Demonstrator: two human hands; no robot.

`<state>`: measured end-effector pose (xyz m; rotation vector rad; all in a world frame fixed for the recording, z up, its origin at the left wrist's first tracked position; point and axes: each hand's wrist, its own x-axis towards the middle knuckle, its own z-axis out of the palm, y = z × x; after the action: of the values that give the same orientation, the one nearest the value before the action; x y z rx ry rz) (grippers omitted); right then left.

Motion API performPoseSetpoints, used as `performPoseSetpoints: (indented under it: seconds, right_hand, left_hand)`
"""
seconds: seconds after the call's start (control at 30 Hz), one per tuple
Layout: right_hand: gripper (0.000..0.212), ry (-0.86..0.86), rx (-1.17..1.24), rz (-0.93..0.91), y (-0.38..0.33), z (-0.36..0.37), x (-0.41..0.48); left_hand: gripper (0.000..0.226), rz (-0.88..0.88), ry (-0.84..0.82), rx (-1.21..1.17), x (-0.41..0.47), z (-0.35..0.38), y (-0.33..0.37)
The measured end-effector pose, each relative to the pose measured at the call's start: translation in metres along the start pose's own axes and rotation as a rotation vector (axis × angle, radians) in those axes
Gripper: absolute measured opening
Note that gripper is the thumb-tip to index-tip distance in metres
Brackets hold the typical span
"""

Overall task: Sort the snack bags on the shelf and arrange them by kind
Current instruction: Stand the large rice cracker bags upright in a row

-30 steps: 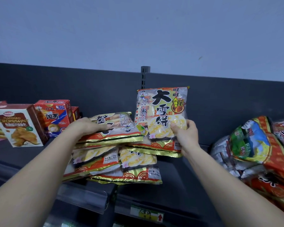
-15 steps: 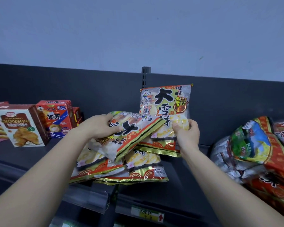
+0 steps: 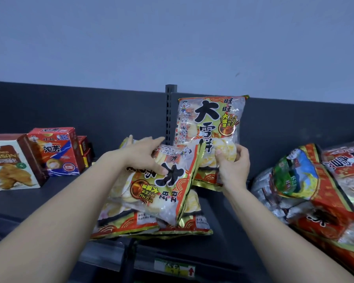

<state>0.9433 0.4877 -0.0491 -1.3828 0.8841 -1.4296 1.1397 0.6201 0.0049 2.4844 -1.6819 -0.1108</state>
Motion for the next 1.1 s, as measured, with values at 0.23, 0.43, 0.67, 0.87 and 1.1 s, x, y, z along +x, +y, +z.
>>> performPoseSetpoints:
  seconds: [0.23,0.43,0.67,0.87,1.1]
  right_hand:
    - [0.041,0.0,-0.015,-0.061,-0.007,-0.015,0.006]
    - [0.043,-0.045,-0.062,-0.053,-0.002,-0.022,0.012]
    - [0.051,-0.082,-0.042,0.002,0.005,-0.023,0.019]
    - [0.044,-0.142,-0.041,0.11,0.017,-0.036,0.031]
    - [0.024,-0.263,0.058,0.351,0.016,-0.05,0.033]
  left_hand:
    - [0.024,-0.048,0.3,-0.125,0.01,0.003,-0.006]
    - [0.026,-0.154,0.802,-0.287,0.011,0.004,-0.01]
    - [0.026,-0.223,1.036,-0.582,0.019,-0.017,0.024]
    - [0.022,-0.272,0.888,-0.691,0.036,0.029,0.05]
    - [0.023,-0.317,0.689,-0.646,0.048,0.054,0.067]
